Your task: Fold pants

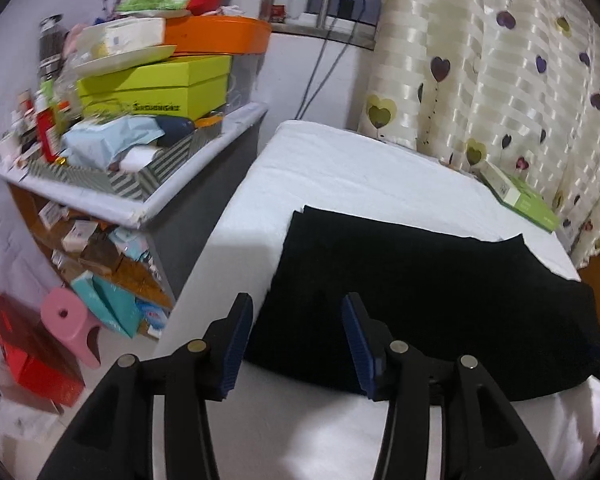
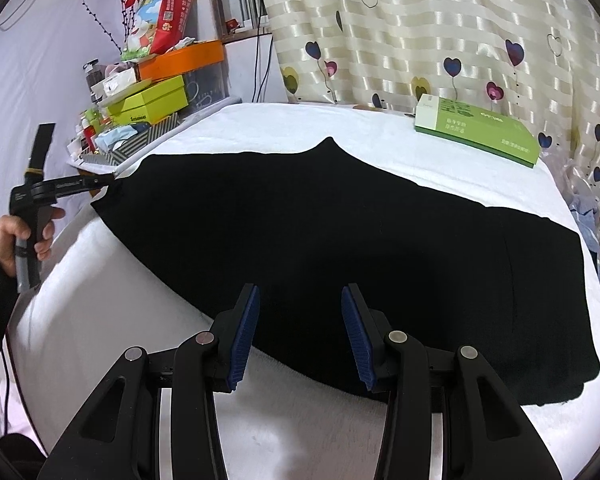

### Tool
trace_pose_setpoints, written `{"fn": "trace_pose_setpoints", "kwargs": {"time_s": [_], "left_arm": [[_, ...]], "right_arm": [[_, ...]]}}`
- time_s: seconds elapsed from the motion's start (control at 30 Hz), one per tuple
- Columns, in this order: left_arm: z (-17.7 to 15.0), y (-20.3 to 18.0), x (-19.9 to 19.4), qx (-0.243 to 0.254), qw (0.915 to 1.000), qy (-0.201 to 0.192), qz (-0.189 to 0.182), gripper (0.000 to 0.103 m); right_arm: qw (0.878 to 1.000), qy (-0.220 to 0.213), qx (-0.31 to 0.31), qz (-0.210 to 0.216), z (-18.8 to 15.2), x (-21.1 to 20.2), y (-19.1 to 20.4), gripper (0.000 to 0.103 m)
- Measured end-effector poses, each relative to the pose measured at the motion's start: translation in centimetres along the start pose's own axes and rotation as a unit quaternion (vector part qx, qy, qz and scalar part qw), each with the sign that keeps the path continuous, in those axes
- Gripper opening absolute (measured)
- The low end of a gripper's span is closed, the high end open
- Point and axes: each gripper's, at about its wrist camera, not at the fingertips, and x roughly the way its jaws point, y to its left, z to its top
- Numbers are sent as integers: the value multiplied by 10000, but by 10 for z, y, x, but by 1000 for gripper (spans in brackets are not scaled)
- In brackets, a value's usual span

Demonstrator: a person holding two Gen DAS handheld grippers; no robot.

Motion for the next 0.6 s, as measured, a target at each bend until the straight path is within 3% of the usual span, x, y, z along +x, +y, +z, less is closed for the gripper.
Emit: {"fn": "trace_pose_setpoints", "kwargs": {"time_s": [0.23,0.4,0.47,0.6], "left_arm": [[7,9,35,40,9991,394,-179,52],[5,2,33,159,9978,385,-507,51],[6,-4,35,306,9978,429,-411,45],[7,-4,38,305,9980,503,-232,19]], "right_arm": [[10000,53,20,-13,0,5,-1,44],[10000,51,56,-24,0,5,0,44],[10000,33,56,-7,0,4,1,44],[10000,10,56,-2,0,3,1,44]]}}
